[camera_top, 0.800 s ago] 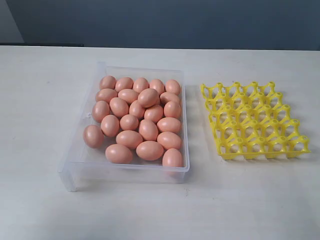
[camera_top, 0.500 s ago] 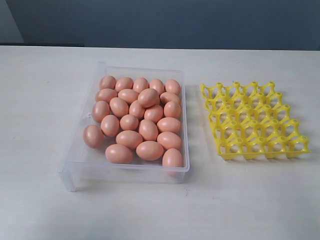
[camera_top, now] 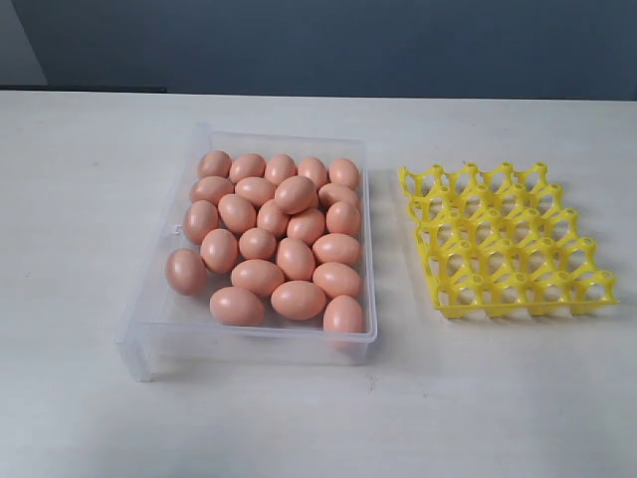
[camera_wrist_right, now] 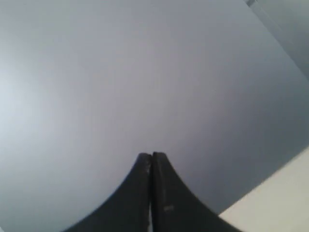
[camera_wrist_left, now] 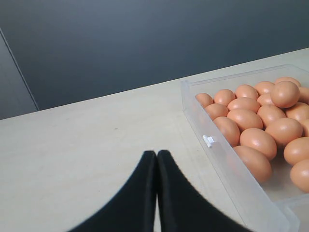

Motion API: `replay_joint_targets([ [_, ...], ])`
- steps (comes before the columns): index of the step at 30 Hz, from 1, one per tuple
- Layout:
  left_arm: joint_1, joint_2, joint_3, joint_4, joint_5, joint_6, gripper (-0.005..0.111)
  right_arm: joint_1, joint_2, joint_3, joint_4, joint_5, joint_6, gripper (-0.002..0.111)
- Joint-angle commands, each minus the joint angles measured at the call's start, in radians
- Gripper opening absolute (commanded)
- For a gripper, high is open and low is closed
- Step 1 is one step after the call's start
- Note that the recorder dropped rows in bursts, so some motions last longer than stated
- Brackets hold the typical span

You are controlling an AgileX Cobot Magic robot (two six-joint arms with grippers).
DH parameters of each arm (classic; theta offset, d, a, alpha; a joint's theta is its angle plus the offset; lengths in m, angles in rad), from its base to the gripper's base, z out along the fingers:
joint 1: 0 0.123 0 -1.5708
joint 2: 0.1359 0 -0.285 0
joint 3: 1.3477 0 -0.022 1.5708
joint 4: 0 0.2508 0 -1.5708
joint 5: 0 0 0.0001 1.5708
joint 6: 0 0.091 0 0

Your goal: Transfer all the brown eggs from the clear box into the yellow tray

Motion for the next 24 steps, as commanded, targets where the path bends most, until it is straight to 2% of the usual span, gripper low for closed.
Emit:
replay_joint_targets([
  [1,0.0,0.0,-0.001,-0.002,-0.015,-0.003,0.0,0.003,0.243,-0.275,-0.287,0.115,-0.044,0.0],
  [3,0.0,0.0,-0.001,-0.002,-0.015,-0.003,0.0,0.013,0.492,-0.479,-0.271,0.259,-0.225,0.0],
  [6,0.0,0.0,-0.001,-0.002,-0.015,-0.003,0.0,0.092,0.882,-0.78,-0.08,0.467,-0.534,0.001],
  [8,0.0,0.0,-0.001,-0.002,-0.015,-0.003,0.0,0.165,1.148,-0.94,0.014,0.547,-0.691,0.007],
  [16,0.0,0.0,-0.001,-0.002,-0.015,-0.003,0.0,0.358,1.652,-1.272,0.022,0.72,-0.811,0.036],
  [22,0.0,0.0,-0.001,-0.002,-0.015,-0.003,0.0,0.494,1.889,-1.439,0.019,0.791,-0.824,0.057],
  [24,0.0,0.0,-0.001,-0.002,-0.015,-0.003,0.0,0.53,1.949,-1.483,0.019,0.768,-0.824,0.06],
])
